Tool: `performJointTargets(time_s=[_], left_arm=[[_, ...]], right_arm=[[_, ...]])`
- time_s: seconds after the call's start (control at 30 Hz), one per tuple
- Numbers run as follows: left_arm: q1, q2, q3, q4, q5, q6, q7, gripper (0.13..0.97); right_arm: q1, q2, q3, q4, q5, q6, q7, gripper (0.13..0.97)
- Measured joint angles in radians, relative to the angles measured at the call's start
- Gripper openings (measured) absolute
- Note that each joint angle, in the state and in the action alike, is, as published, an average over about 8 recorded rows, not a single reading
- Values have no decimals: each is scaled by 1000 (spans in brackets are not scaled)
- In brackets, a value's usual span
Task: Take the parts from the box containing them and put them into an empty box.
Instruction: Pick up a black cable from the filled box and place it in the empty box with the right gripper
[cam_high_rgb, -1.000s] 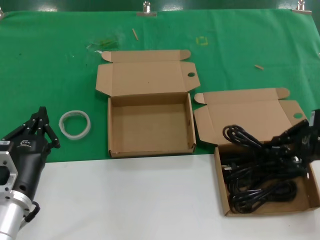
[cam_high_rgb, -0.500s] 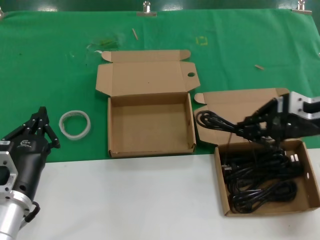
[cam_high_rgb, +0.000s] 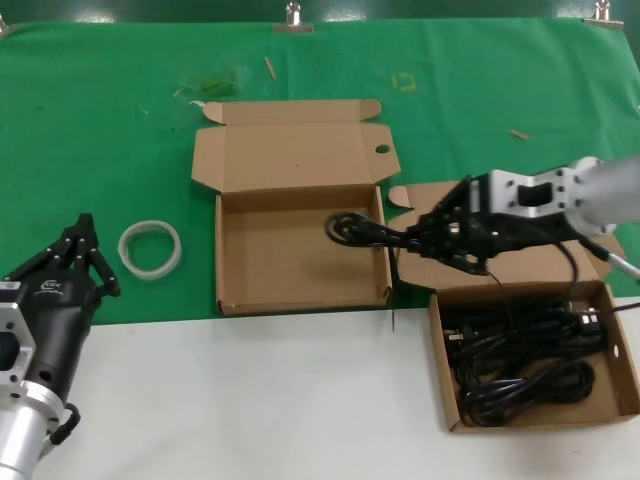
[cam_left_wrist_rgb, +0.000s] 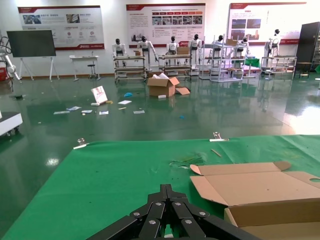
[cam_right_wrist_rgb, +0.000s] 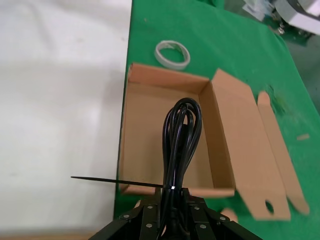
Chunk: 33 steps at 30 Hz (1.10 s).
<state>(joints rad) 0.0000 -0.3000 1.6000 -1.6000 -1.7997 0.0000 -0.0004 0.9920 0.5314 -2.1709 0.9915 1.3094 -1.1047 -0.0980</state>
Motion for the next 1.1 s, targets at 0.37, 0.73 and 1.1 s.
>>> performJointTargets(time_s=[0.37, 0.73, 1.1], left_arm=[[0, 0, 0, 0, 0, 0, 0, 140], [0, 0, 0, 0, 0, 0, 0, 140], [0, 0, 0, 0, 0, 0, 0, 140]], right_arm=[[73, -145, -53, -111, -45, 46, -43, 211], [133, -296, -84, -313, -67, 128, -140, 211], [232, -455, -38, -717, -19, 266, -390, 211]])
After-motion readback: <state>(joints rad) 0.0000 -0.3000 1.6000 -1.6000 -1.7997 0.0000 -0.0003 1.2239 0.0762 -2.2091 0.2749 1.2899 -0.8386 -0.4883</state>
